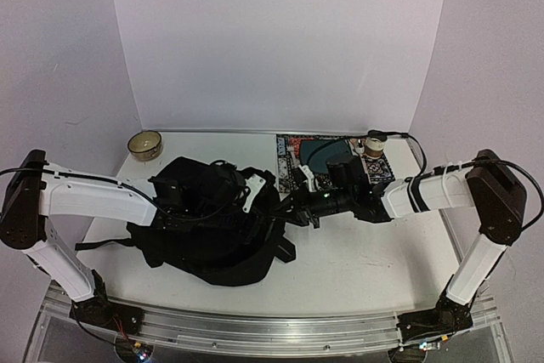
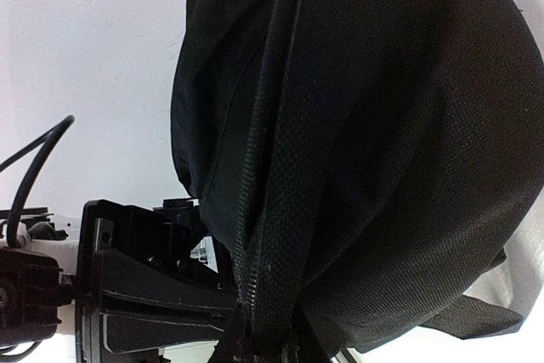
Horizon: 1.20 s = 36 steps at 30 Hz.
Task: Pack the student bag
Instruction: Zip the largest pocket of the bag in the student bag.
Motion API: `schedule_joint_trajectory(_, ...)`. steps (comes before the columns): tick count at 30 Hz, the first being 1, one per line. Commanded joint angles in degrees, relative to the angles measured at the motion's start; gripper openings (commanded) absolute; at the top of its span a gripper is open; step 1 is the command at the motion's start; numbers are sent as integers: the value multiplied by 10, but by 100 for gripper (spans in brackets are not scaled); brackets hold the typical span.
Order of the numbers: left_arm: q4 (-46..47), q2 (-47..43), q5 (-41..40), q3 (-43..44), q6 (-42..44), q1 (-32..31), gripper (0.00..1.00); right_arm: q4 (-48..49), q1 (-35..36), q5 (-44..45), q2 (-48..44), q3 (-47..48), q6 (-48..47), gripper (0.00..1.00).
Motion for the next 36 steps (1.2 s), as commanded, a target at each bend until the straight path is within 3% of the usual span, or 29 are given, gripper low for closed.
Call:
schedule_joint_trajectory(1, 2, -44, 80, 8, -25, -3, 0, -64, -9, 34, -25, 26, -47, 16)
schedule_joint_trajectory(7, -5, -34, 132, 18, -49, -4, 0, -127, -11, 44, -17, 63, -68, 31)
schedule_joint_trajectory(12, -13, -27, 145, 21, -66, -4, 1, -172, -14, 53, -23, 80, -89, 33)
schedule_joint_trajectory(21, -24, -5, 153, 34, -87, -4, 20, -192, -14, 43, -24, 95, -105, 13)
schedule_joint_trajectory(28, -24, 7, 156, 38, -106, -3, 21, -194, -14, 37, -24, 96, -108, 10)
schedule_joint_trajectory(36, -45, -3, 74, 40, -122, -1, 25, -194, -14, 34, -28, 93, -108, 11)
